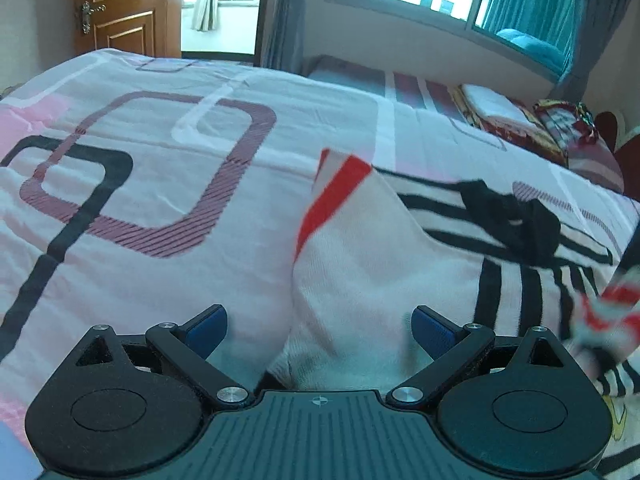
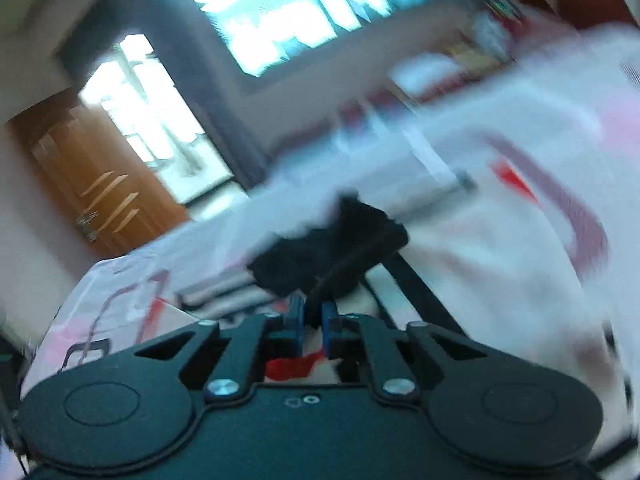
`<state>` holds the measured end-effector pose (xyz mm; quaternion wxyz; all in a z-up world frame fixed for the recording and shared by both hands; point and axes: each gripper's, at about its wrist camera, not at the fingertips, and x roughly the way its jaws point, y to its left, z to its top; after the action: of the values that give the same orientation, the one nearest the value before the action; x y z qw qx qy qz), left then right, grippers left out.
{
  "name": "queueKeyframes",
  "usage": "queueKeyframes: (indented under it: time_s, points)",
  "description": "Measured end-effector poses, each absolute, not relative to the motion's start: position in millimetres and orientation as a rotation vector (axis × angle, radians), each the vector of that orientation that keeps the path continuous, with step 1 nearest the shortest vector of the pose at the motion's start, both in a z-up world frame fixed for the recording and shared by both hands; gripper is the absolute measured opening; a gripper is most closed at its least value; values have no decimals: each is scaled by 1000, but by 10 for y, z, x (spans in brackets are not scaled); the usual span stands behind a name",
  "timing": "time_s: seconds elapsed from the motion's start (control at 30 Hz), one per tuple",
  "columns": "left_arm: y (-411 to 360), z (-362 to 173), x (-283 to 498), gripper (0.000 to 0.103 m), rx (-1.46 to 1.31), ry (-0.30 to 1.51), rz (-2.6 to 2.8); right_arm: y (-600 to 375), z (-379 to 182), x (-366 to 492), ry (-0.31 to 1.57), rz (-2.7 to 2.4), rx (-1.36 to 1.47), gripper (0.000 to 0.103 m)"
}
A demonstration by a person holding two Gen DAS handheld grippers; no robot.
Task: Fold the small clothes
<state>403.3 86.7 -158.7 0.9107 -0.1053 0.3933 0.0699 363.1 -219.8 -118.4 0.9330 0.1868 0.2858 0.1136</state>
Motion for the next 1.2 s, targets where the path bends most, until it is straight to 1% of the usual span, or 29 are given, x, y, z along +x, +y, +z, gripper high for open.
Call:
queueKeyframes:
  time_s: [0.07, 0.1, 0.13, 0.2, 0.3, 0.37, 0.43, 0.47, 0.6, 0.67, 0.7, 0.73, 0.77, 0.8, 0.83, 0.9, 0.97, 1.07, 1.13, 1.2]
  points:
    - [875, -1592, 4065, 98, -220, 812, 147, -2151, -1003, 3585, 509, 257, 298, 5]
    - [885, -1611, 4087, 98, -227, 821, 145, -2197, -996, 3579, 506, 235, 266, 5]
    - [894, -1638, 4119, 98, -235, 838, 141, -2299, -1064, 3610, 541, 189, 265, 5]
    - [907, -1686, 4165, 98, -249, 861, 128, -2599, -1362, 3681, 680, 66, 320, 5]
    - [933, -1701, 4251, 98, -242, 870, 121, -2765, -1598, 3624, 782, 56, 376, 5]
    - [968, -1677, 4331, 98, -257, 875, 115, -2824, -1618, 3610, 795, 87, 445, 18]
    - [989, -1656, 4451, 98, -273, 882, 108, -2910, -1591, 3630, 772, 72, 463, 28]
    - [987, -1661, 4514, 98, -278, 888, 98, -2961, -1577, 3656, 763, 44, 464, 30]
    - [971, -1740, 4811, 98, -306, 913, 78, -3054, -1620, 3717, 765, 19, 482, 30]
    - [1009, -1765, 4895, 96, -338, 888, 85, -3028, -1674, 3704, 774, 29, 484, 30]
    - [1033, -1764, 4915, 73, -346, 873, 89, -3024, -1688, 3700, 774, 29, 489, 30]
    - [1065, -1757, 4931, 56, -349, 862, 100, -3018, -1683, 3696, 772, 30, 487, 30]
    - [1110, -1759, 4934, 45, -362, 854, 105, -3010, -1670, 3700, 770, 32, 481, 30]
    - [1141, -1766, 4941, 31, -368, 850, 103, -2999, -1658, 3704, 766, 36, 477, 29]
    - [1158, -1771, 4940, 28, -358, 842, 110, -2980, -1651, 3715, 764, 43, 475, 28]
    - [1182, -1781, 4939, 27, -332, 822, 139, -2907, -1657, 3749, 769, 75, 479, 21]
    - [1246, -1827, 4959, 26, -347, 817, 146, -2790, -1649, 3777, 770, 98, 461, 11]
    - [1197, -1825, 4977, 26, -292, 810, 156, -2659, -1662, 3833, 772, 77, 361, 7]
    - [1195, -1763, 4963, 27, -291, 825, 171, -2707, -1743, 3874, 789, 65, 364, 5]
    - [1210, -1630, 4849, 27, -293, 816, 164, -2711, -1699, 3861, 796, 80, 362, 10]
